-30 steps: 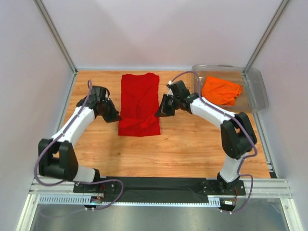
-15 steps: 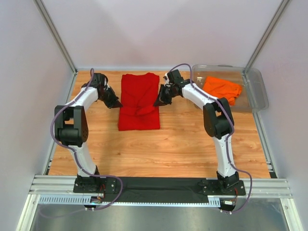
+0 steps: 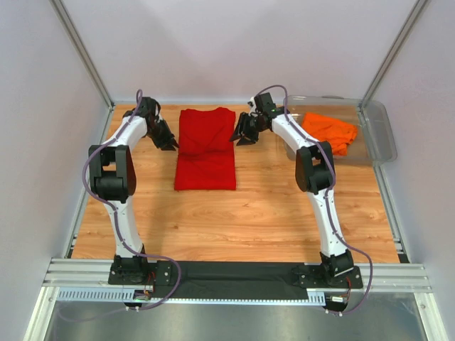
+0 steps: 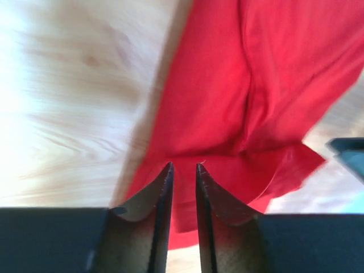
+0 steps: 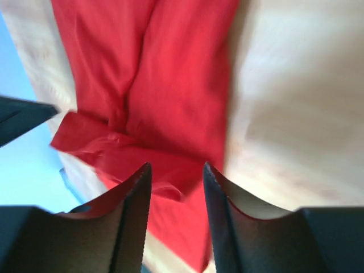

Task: Fold and stack the t-shirts
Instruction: Fold the tshirt

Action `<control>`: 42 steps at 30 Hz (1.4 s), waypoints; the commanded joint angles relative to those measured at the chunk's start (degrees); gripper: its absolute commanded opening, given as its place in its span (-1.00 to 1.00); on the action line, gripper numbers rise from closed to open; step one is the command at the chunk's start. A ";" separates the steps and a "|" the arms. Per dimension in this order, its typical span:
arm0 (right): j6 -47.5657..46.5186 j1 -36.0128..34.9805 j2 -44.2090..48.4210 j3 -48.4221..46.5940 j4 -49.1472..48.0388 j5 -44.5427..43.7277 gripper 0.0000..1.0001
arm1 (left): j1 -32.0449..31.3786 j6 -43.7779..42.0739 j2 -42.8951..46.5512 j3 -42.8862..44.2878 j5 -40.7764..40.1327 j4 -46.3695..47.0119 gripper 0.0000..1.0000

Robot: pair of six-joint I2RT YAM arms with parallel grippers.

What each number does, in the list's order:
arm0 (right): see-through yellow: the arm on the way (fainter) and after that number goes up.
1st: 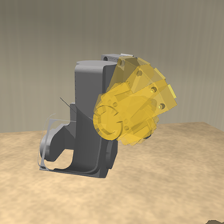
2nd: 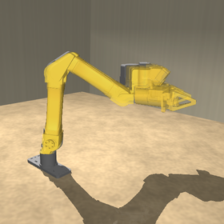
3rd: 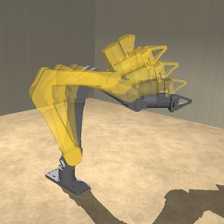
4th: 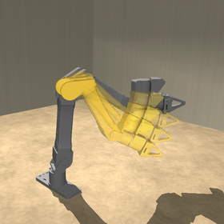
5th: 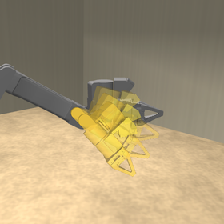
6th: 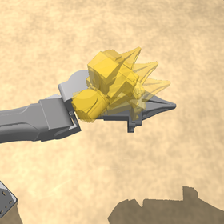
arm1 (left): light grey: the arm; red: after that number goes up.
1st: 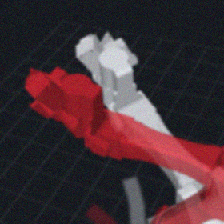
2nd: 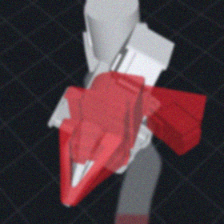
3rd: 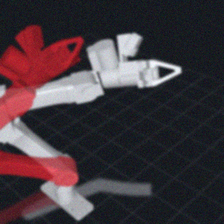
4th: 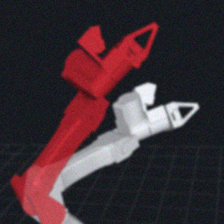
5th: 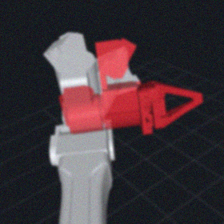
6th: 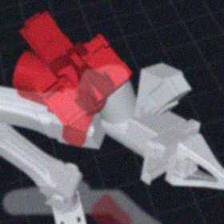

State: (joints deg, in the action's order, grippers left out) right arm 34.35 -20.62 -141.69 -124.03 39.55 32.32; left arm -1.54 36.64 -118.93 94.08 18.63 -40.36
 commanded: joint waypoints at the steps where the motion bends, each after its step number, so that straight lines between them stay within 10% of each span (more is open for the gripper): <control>1: -6.65 2.87 0.00 -10.09 10.09 -4.35 -0.08 | 0.66 -8.84 3.25 6.99 -9.91 -6.30 -0.39; 9: -7.11 -7.31 24.44 24.08 -5.70 -11.92 0.26 | -4.51 -7.56 22.85 -19.05 -1.25 3.60 -0.36; 16: -5.08 -9.70 18.82 21.37 -7.02 -6.92 -0.13 | -7.07 -7.02 19.47 -26.94 11.42 17.34 -0.35; 22: -2.45 -9.53 15.66 25.92 -10.10 0.72 -0.93 | -3.83 -7.29 12.68 -27.63 12.75 16.54 -0.54; 32: -7.27 -7.68 25.65 45.88 -7.66 0.74 -0.99 | -4.08 -10.36 22.67 -35.20 12.21 8.64 -0.42; 37: -7.98 -7.24 26.06 37.31 -5.89 -2.08 -0.71 | -3.21 -11.33 25.43 -26.96 13.18 5.83 -0.24; 42: -2.28 -5.92 15.05 20.88 -7.28 1.17 -0.50 | -1.27 -10.72 7.37 -12.80 18.89 9.24 -0.43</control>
State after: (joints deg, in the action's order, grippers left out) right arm 29.21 -27.73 -121.62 -97.23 34.37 32.75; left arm -3.88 26.79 -101.69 76.36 33.67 -33.10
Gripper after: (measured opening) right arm 0.240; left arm 0.300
